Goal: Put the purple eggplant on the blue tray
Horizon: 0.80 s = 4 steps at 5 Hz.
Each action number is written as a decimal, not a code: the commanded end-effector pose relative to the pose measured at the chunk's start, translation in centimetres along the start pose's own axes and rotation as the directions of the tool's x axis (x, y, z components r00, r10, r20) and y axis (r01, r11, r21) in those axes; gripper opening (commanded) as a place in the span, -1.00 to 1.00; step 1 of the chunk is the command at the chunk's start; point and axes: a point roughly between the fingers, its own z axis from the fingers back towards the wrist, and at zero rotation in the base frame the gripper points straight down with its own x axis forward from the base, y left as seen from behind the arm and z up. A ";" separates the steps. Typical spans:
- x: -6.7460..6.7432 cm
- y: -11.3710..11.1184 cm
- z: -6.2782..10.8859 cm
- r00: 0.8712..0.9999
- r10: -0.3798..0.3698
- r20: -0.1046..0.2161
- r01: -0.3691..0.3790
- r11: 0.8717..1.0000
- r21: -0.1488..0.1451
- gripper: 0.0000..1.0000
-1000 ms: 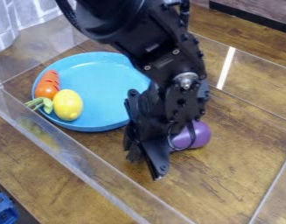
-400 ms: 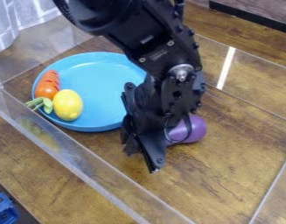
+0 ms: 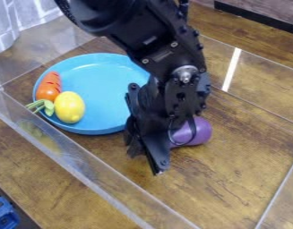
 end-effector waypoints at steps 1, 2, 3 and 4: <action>0.9 1.2 1.1 0.998 0.029 0.059 -0.030 0.999 0.018 -1.00; 0.8 1.3 0.9 0.998 0.027 0.061 -0.029 0.999 0.020 -1.00; 0.7 1.5 0.7 0.998 0.025 0.063 -0.026 0.999 0.023 -1.00; 0.6 1.7 0.6 0.998 0.021 0.064 -0.023 0.999 0.025 -1.00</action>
